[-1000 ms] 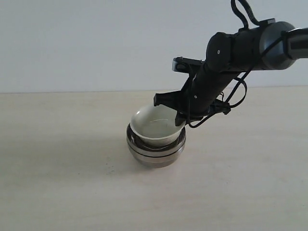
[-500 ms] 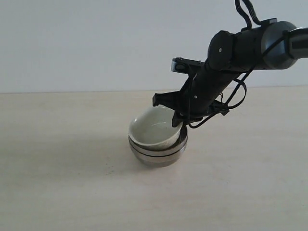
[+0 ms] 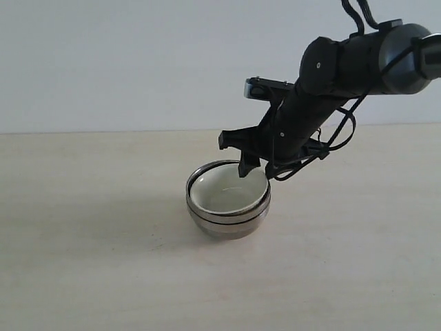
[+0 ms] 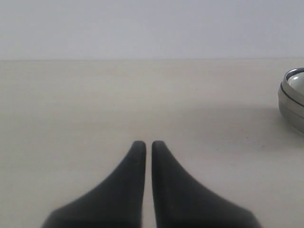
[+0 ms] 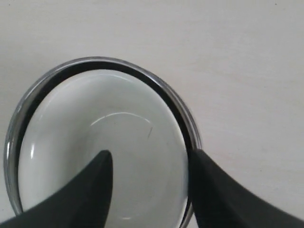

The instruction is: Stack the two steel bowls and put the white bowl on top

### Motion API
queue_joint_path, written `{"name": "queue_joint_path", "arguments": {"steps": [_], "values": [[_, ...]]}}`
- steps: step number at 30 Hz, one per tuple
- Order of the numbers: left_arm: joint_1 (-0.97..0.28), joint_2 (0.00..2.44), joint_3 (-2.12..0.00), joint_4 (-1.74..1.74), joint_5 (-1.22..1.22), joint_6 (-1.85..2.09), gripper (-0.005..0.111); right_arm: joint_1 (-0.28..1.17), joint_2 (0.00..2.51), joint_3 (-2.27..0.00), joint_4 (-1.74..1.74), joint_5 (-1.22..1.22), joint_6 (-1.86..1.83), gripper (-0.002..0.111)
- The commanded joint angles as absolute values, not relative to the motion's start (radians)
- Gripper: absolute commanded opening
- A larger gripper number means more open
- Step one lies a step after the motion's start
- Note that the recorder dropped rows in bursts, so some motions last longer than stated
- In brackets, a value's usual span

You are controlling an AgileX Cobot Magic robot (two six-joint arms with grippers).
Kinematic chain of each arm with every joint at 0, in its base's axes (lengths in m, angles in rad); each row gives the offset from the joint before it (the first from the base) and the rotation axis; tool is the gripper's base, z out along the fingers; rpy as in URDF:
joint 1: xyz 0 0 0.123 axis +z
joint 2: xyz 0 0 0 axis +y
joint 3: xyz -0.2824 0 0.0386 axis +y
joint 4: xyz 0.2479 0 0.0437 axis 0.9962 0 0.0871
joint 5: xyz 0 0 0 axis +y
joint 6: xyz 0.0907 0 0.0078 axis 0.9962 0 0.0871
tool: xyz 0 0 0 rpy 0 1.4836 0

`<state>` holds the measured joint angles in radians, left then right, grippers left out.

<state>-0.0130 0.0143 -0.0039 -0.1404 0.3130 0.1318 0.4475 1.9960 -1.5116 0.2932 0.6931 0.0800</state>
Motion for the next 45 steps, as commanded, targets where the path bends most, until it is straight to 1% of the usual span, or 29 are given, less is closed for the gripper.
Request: {"name": "queue_joint_path", "arguments": {"steps": [1, 4, 6, 9, 11, 12, 30, 45], "values": [[-0.010, 0.007, 0.000, -0.149, 0.311, 0.123, 0.004, 0.439, 1.949, -1.517, 0.269, 0.726, 0.062, 0.044], [-0.010, 0.007, 0.000, -0.149, 0.311, 0.123, 0.004, 0.439, 1.927, -1.517, 0.258, 0.747, 0.058, 0.044], [-0.010, 0.007, 0.000, -0.149, 0.311, 0.123, 0.004, 0.439, 1.926, -1.517, 0.255, 0.761, 0.058, 0.040], [-0.010, 0.007, 0.000, -0.149, 0.311, 0.123, 0.004, 0.439, 1.928, -1.517, 0.244, 0.767, 0.058, 0.022], [-0.010, 0.007, 0.000, -0.149, 0.311, 0.123, 0.004, 0.439, 1.929, -1.510, 0.239, 0.753, 0.058, 0.005], [-0.010, 0.007, 0.000, -0.149, 0.311, 0.123, 0.004, 0.439, 1.929, -1.505, 0.239, 0.742, 0.058, 0.000], [-0.010, 0.007, 0.000, -0.149, 0.311, 0.123, 0.004, 0.439, 1.934, -1.361, 0.230, 0.556, 0.064, 0.000], [-0.010, 0.007, 0.000, -0.149, 0.311, 0.123, 0.004, 0.439, 1.926, -1.355, 0.232, 0.542, 0.068, 0.000]]}}
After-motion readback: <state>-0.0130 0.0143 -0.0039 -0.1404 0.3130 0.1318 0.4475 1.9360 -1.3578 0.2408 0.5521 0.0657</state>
